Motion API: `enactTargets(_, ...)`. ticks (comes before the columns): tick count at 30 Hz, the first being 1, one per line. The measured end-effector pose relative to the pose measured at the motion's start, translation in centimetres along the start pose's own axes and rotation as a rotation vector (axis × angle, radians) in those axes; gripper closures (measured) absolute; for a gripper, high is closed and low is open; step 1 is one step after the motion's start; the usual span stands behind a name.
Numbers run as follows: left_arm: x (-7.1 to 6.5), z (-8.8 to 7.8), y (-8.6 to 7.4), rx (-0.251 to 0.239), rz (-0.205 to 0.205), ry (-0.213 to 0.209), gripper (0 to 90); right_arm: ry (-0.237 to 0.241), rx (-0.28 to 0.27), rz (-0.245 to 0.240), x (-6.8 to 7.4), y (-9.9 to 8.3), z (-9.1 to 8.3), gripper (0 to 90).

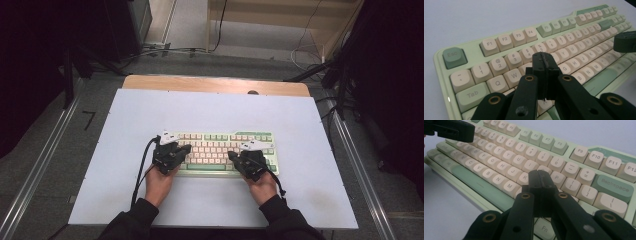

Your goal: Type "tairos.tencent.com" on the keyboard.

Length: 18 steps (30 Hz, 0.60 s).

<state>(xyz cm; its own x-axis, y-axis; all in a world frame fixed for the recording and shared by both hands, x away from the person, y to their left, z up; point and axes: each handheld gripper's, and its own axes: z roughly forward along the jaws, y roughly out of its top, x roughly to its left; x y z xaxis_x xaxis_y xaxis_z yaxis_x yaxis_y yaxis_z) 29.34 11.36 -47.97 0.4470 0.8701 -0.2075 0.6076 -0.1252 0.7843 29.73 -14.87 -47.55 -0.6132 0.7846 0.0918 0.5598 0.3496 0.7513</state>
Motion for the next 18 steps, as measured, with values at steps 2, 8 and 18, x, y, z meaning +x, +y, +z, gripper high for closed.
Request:
enactTargets(2,-0.1,0.2,0.2,-0.002,-0.001,-0.002,90.0,0.001,-0.001,0.002,0.0,0.0,0.0,87.3)
enactTargets(8,-0.4,0.8,0.5,-0.002,0.000,-0.006,90.0,-0.005,0.004,0.005,-0.1,0.0,0.0,87.3)
enactTargets(18,-1.6,2.1,1.0,0.014,0.026,-0.024,90.0,-0.001,0.006,0.001,0.0,-0.1,0.1,87.3)
